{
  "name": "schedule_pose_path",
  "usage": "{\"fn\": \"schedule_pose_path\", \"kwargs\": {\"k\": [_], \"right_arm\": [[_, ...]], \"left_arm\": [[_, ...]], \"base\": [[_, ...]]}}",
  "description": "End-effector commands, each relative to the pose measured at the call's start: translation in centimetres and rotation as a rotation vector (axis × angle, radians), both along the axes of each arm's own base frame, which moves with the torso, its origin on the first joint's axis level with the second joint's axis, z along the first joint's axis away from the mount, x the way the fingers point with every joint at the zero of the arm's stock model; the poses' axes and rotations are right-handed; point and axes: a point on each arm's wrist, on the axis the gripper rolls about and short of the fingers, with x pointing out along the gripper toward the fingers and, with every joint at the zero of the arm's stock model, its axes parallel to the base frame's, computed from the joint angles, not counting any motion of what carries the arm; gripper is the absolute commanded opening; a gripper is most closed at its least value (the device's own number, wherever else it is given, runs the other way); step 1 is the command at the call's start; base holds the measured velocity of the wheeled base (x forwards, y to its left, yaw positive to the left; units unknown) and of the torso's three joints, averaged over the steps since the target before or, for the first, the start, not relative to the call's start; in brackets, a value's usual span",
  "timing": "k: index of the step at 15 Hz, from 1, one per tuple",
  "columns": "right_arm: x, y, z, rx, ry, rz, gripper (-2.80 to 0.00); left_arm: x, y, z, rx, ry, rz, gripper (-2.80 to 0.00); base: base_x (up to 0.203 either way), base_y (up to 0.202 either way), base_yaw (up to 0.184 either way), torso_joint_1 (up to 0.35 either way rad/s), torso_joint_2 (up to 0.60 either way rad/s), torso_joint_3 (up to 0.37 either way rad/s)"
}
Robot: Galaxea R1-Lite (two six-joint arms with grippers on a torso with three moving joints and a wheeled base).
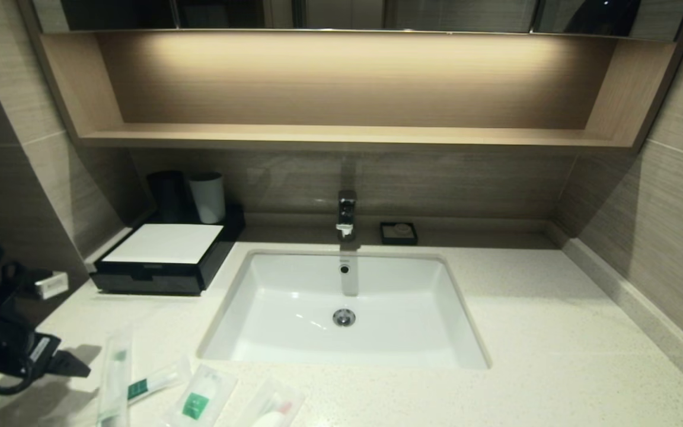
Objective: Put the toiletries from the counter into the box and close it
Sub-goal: Open the drawer
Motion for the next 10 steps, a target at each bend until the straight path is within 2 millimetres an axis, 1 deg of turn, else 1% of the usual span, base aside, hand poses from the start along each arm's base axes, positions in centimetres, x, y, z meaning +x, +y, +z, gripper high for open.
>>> {"fn": "schedule_pose_path", "kwargs": {"k": [1, 2, 4, 7, 8, 10], "right_arm": [[0.0, 0.0, 0.0, 0.000, 0.001, 0.000, -2.80], [0.0, 0.0, 0.0, 0.000, 0.001, 0.001, -2.80], [0.0, 0.0, 0.0, 0.000, 0.001, 0.001, -2.80], [0.0, 0.0, 0.0, 0.000, 0.000, 0.000, -2.80], [0.0, 0.0, 0.0, 0.000, 0.001, 0.000, -2.80], [0.0, 0.0, 0.0, 0.000, 0.000, 0.001, -2.80]], "left_arm": [[1.4, 0.4, 0.7, -0.033, -0.101, 0.062, 0.00], [2.2, 0.4, 1.3, -0.073, -0.158, 0.110, 0.00], [3.1, 0.6, 2.1, -0.079, -0.237, 0.125, 0.00], [3.0, 0.5, 2.4, -0.088, -0.256, 0.121, 0.00], [2.9, 0.4, 2.5, -0.095, -0.264, 0.120, -2.80], [2.8, 0.4, 2.6, -0.113, -0.268, 0.146, -2.80]], "base": [[0.000, 0.000, 0.000, 0.000, 0.00, 0.000], [0.000, 0.000, 0.000, 0.000, 0.00, 0.000], [0.000, 0.000, 0.000, 0.000, 0.00, 0.000], [0.000, 0.000, 0.000, 0.000, 0.00, 0.000], [0.000, 0.000, 0.000, 0.000, 0.00, 0.000], [0.000, 0.000, 0.000, 0.000, 0.00, 0.000]]}}
